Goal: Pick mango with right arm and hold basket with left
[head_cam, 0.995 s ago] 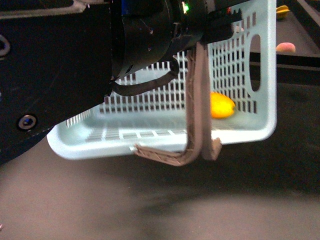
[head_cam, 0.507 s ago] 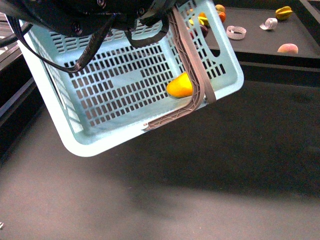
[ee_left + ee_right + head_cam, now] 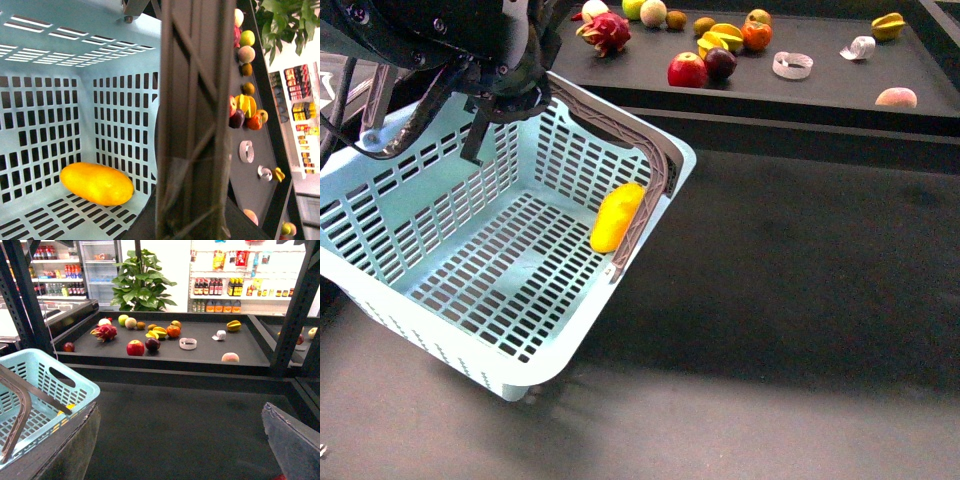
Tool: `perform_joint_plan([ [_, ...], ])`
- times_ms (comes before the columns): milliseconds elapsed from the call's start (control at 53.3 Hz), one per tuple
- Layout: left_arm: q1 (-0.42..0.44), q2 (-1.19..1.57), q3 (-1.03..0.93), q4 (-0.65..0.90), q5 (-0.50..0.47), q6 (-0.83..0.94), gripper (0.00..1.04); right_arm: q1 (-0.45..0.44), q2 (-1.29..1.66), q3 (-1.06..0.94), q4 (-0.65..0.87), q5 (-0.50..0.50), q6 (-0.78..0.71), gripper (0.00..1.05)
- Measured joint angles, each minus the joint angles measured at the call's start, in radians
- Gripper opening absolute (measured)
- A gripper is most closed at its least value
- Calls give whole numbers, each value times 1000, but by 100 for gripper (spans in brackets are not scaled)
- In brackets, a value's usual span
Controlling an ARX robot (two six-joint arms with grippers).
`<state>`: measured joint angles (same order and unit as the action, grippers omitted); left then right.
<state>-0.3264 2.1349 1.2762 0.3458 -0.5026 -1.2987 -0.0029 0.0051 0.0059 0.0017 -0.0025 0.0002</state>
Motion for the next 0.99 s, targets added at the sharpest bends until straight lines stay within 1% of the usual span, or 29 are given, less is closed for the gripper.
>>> perform_joint_plan([
  [375,68,42,36,-23,5,-204,6,0,0,0,0,0,0,96],
  [732,97,82,42,-55,10,-303,6,0,0,0,0,0,0,96],
  [995,96,85,43,-100,11,-345,49,0,0,0,0,0,0,96],
])
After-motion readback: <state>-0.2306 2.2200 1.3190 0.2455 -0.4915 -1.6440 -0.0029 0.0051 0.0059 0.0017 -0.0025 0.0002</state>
